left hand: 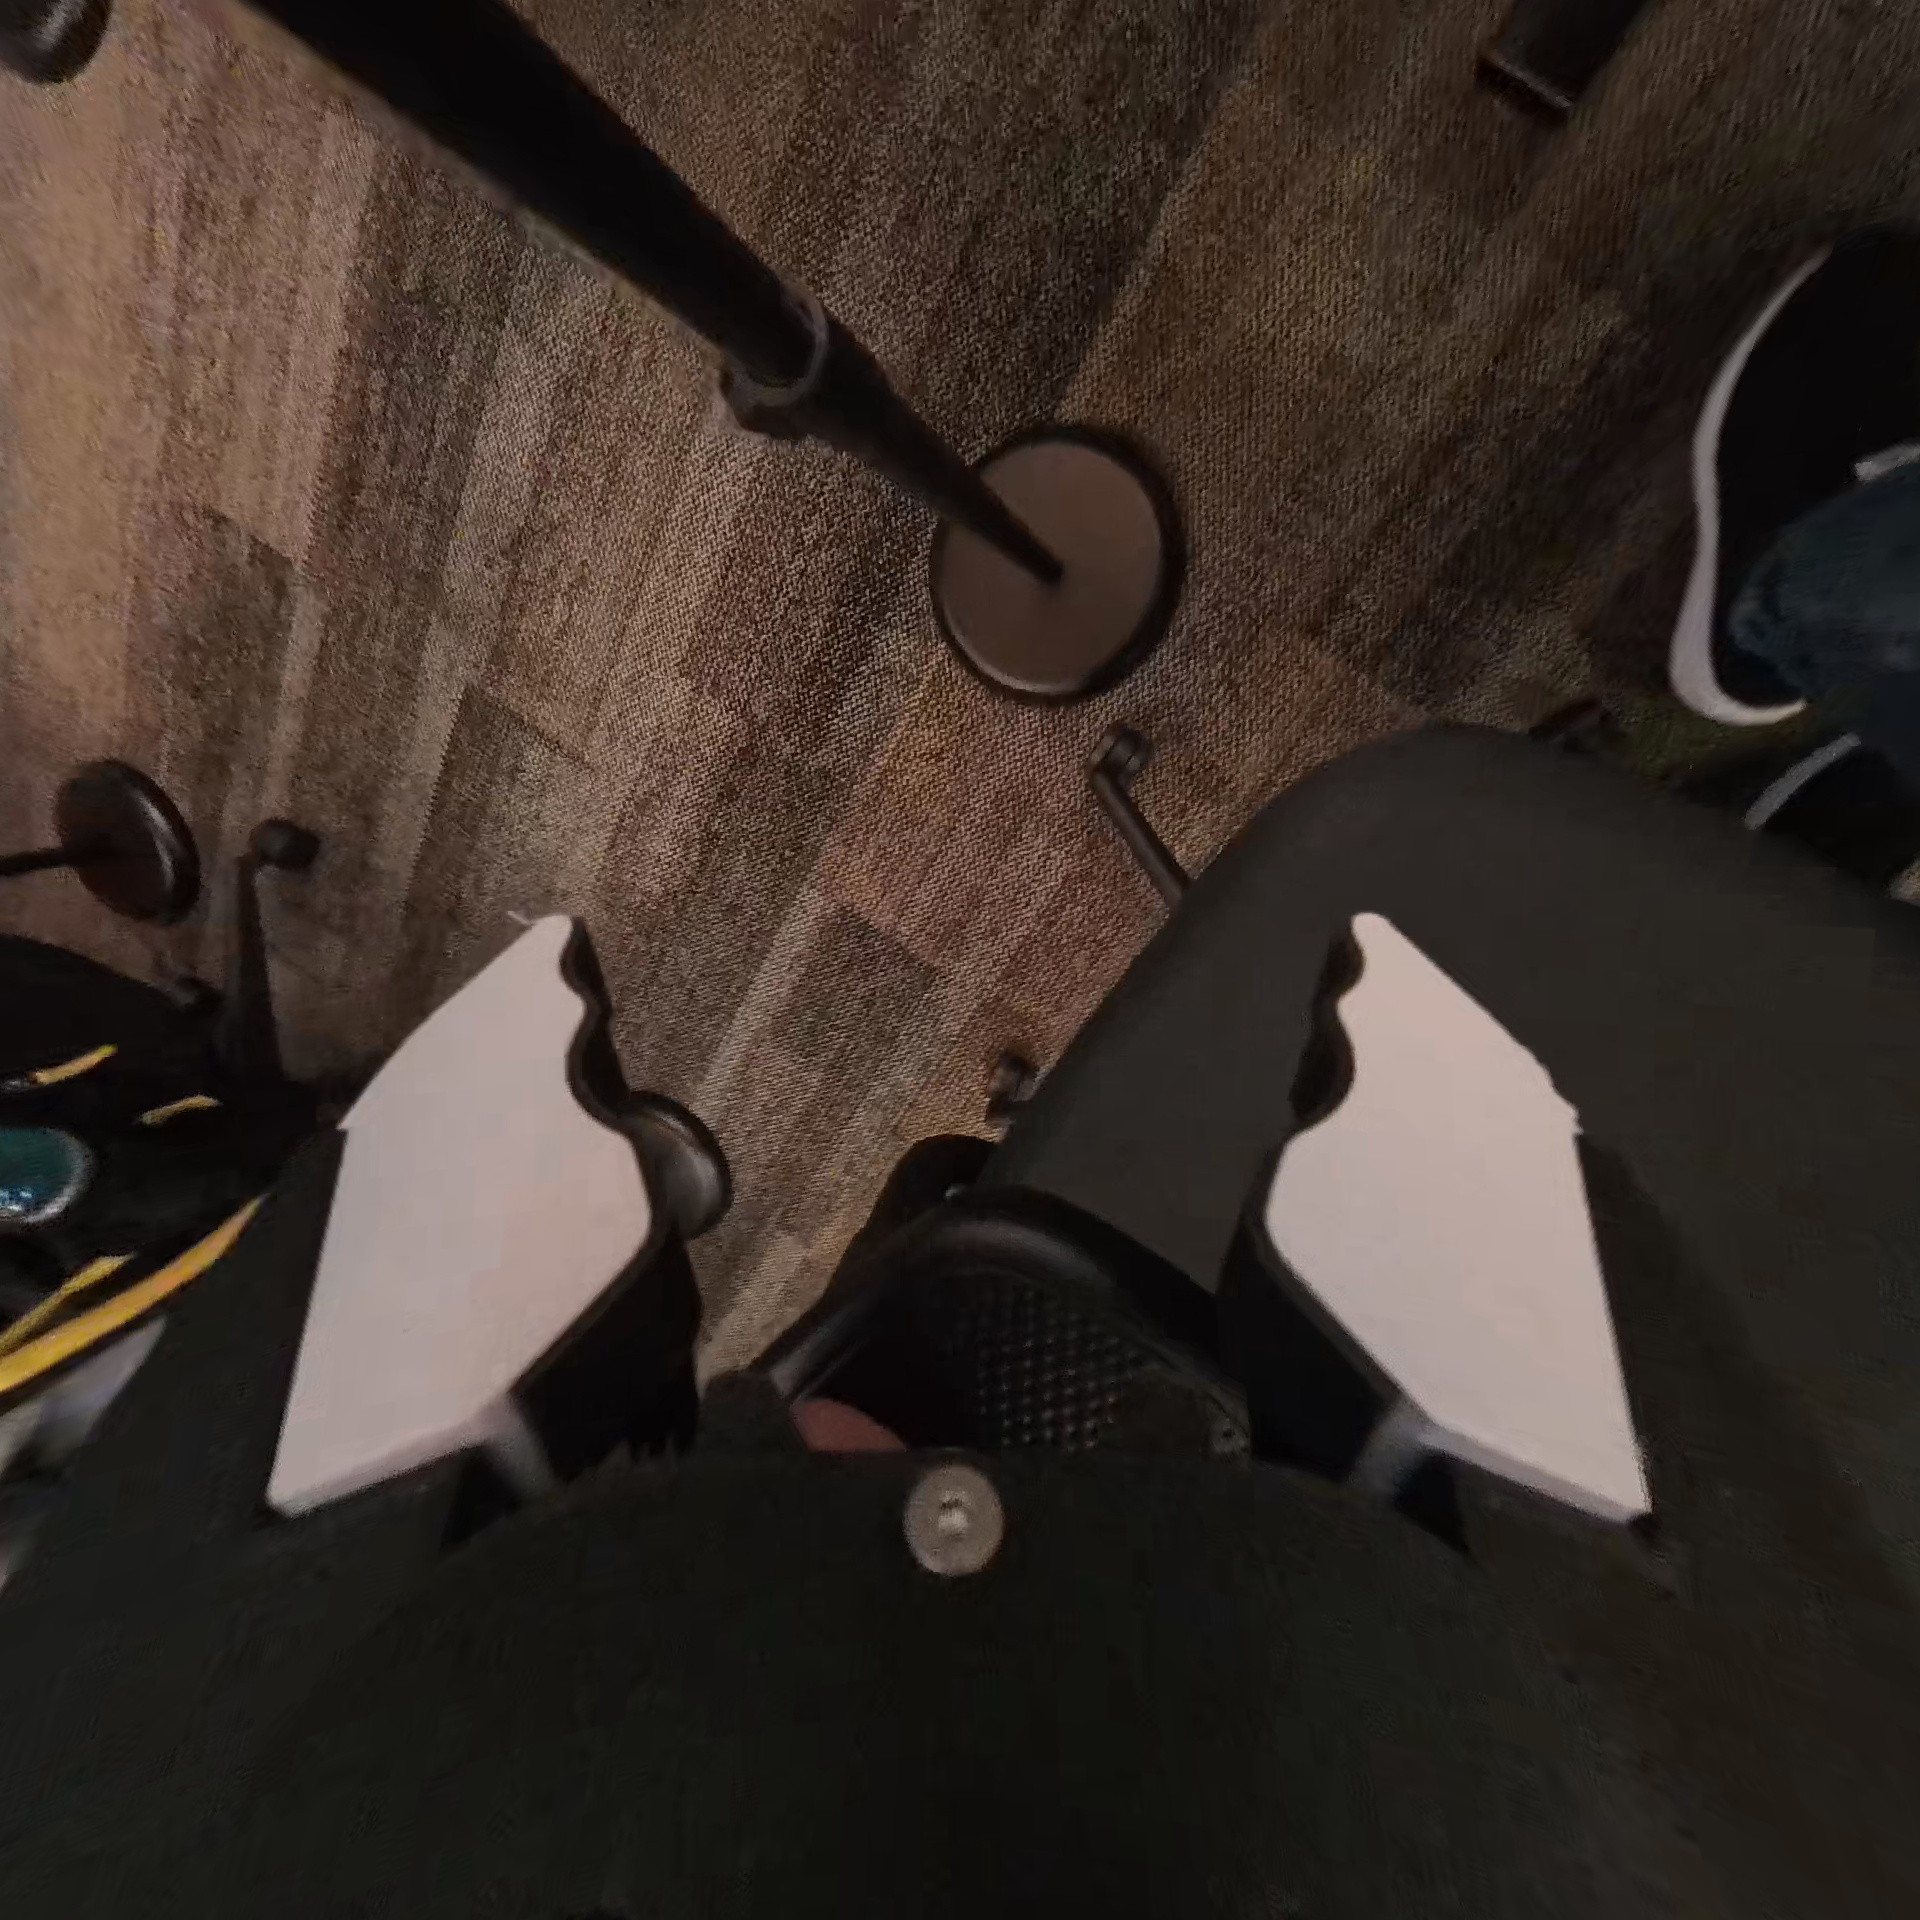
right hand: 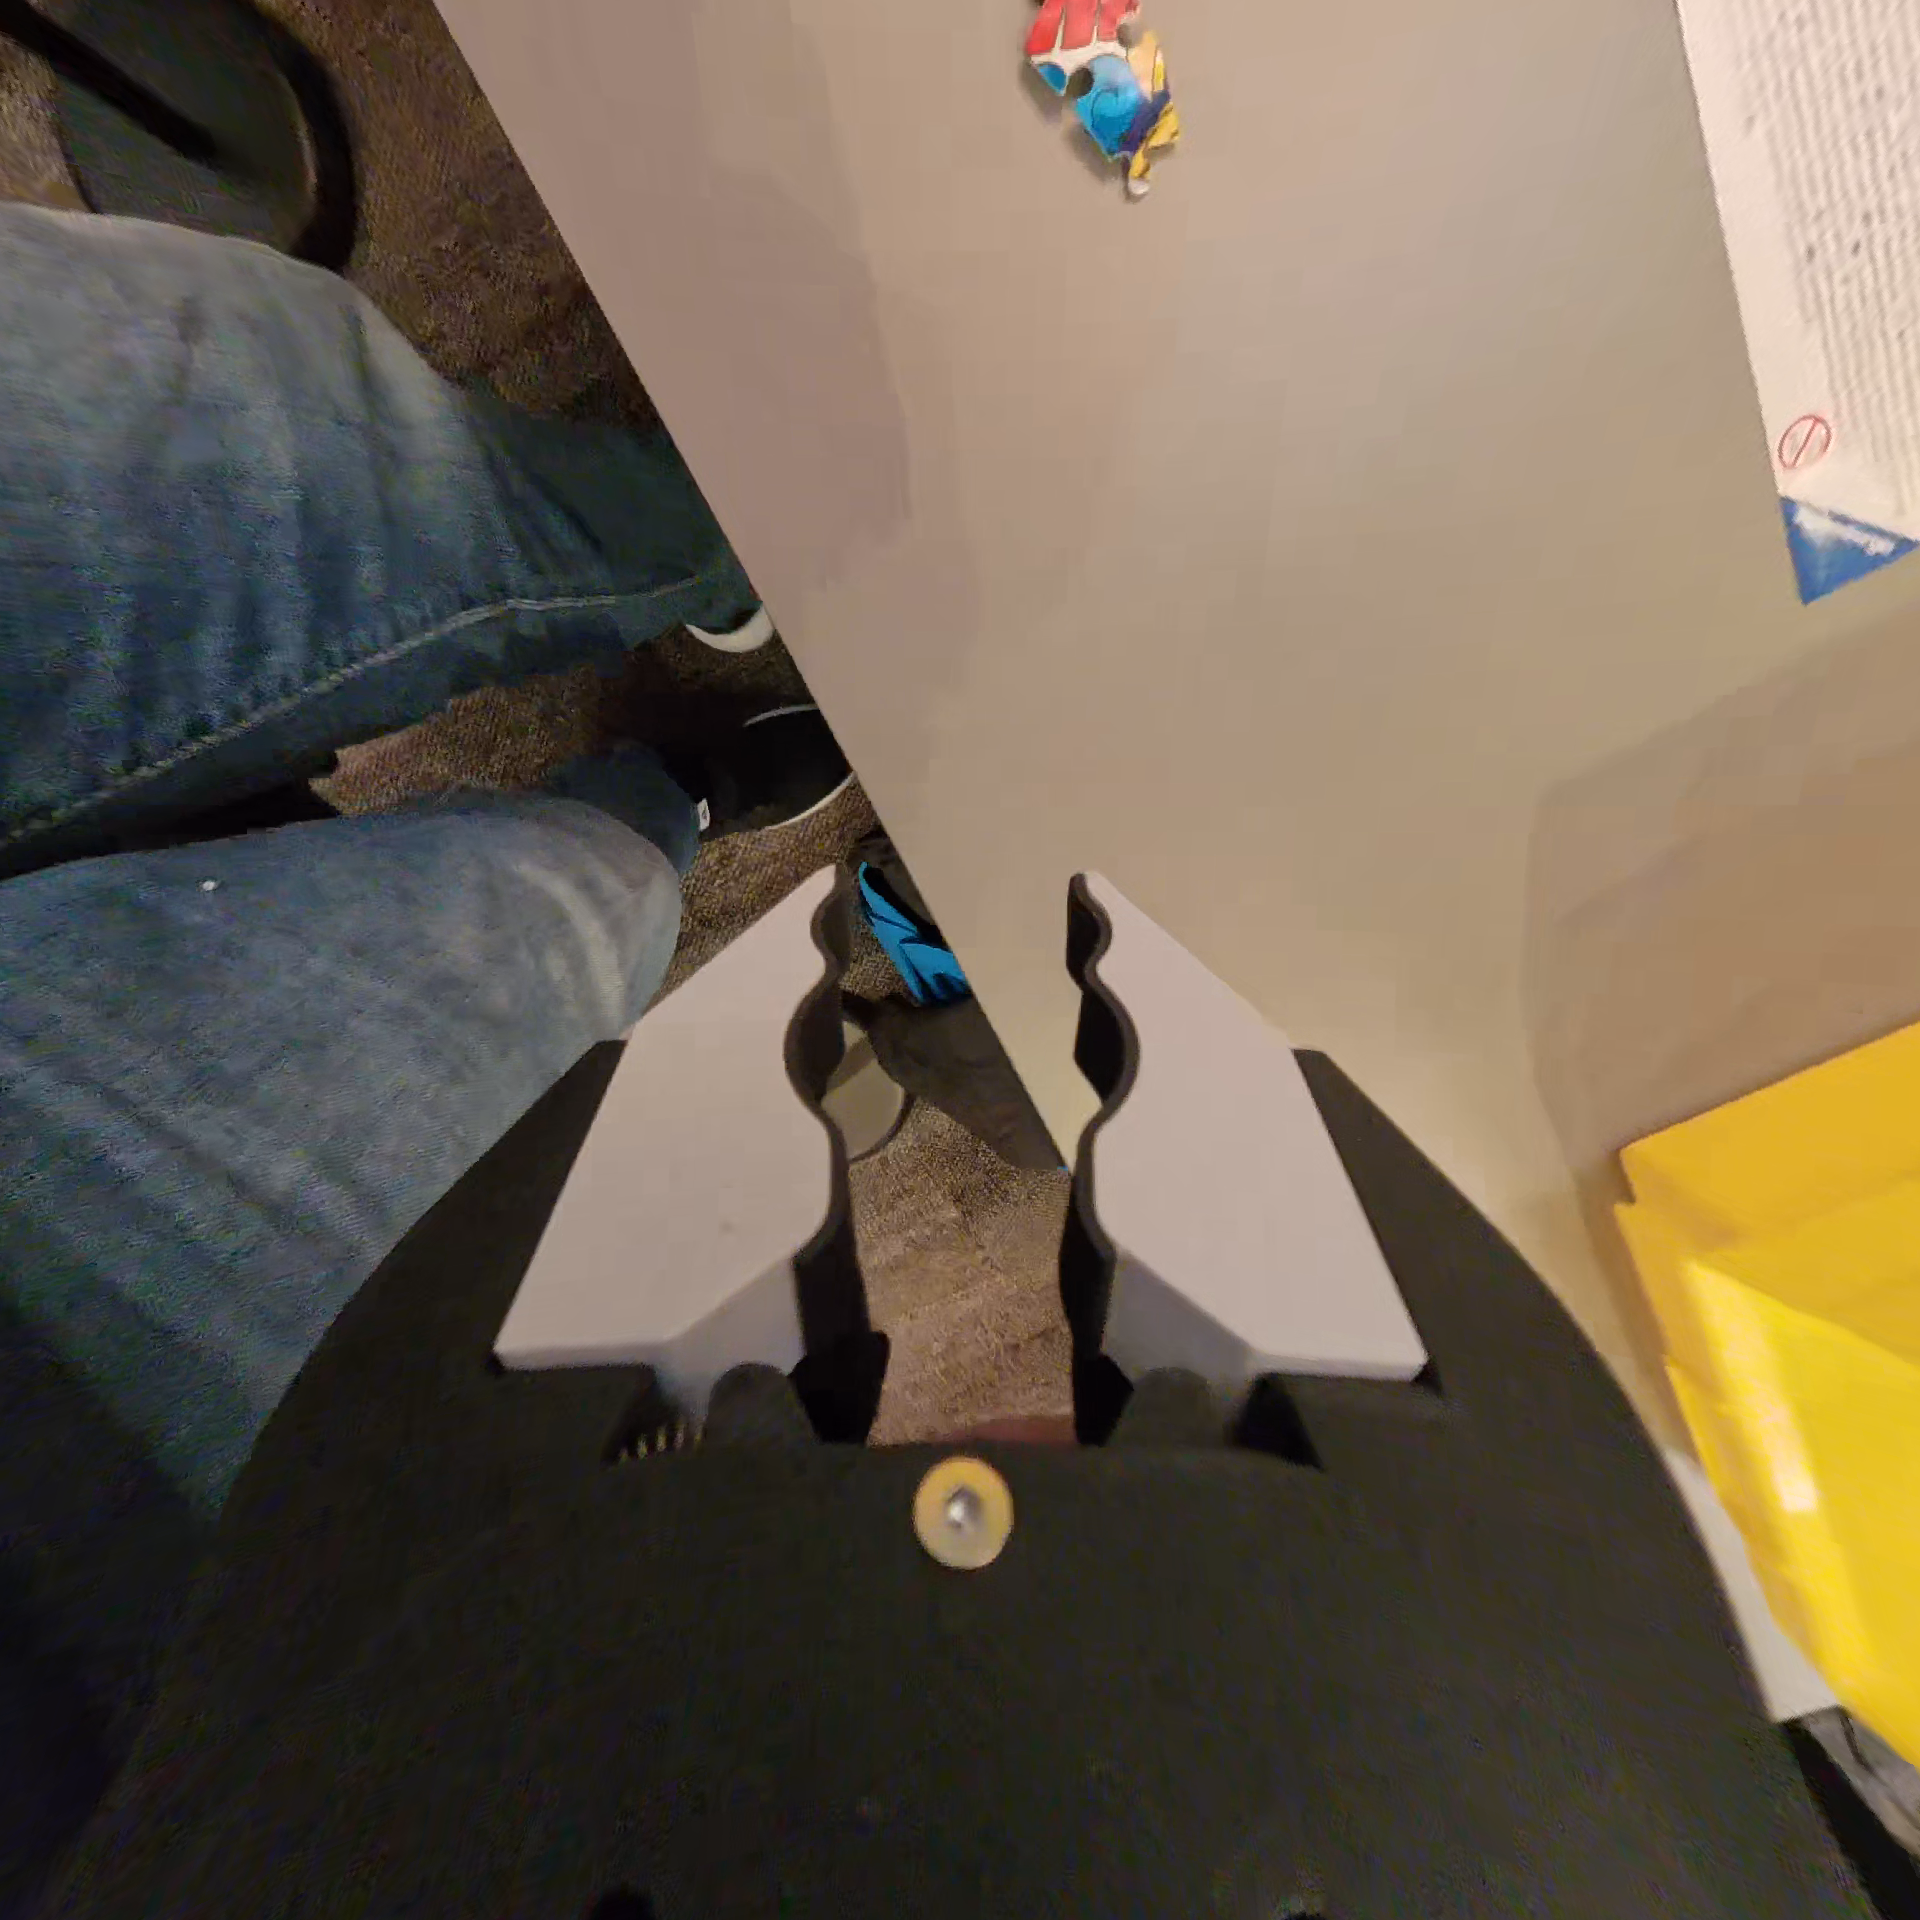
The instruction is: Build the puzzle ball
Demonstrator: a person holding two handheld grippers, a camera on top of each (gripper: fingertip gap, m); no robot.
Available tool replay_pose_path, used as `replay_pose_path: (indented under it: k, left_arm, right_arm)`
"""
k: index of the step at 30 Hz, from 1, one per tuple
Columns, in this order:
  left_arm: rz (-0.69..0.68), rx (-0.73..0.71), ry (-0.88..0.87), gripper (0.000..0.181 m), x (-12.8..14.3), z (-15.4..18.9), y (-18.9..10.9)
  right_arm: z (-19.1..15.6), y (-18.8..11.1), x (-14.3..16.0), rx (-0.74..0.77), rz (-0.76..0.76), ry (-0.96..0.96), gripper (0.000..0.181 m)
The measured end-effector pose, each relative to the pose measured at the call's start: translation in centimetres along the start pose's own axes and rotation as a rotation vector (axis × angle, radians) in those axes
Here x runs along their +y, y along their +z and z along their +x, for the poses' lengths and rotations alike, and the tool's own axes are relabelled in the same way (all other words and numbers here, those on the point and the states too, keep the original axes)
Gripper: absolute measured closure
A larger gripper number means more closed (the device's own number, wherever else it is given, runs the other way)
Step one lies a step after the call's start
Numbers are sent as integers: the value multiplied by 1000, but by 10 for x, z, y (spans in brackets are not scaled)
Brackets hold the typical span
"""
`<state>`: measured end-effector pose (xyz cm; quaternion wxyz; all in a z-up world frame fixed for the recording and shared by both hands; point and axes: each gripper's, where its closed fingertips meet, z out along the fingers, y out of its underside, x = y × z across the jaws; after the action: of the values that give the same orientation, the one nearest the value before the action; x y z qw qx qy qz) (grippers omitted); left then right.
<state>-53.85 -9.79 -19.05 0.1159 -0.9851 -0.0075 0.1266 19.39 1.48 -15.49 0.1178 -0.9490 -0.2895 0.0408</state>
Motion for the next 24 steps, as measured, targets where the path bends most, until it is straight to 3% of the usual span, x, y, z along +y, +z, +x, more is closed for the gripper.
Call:
replay_pose_path:
  k: [8,15,24]
  left_arm:
    - [0,-10,-28,63,-2,-13,14]
    - [40,25,-6,54,-6,-2,10]
    - [98,89,48,60,-25,26,4]
  right_arm:
    - [15,13,-35,-30,-69,-93,136]
    - [11,43,-60,-59,-37,-182,128]
    - [-9,45,-48,-18,50,-168,122]
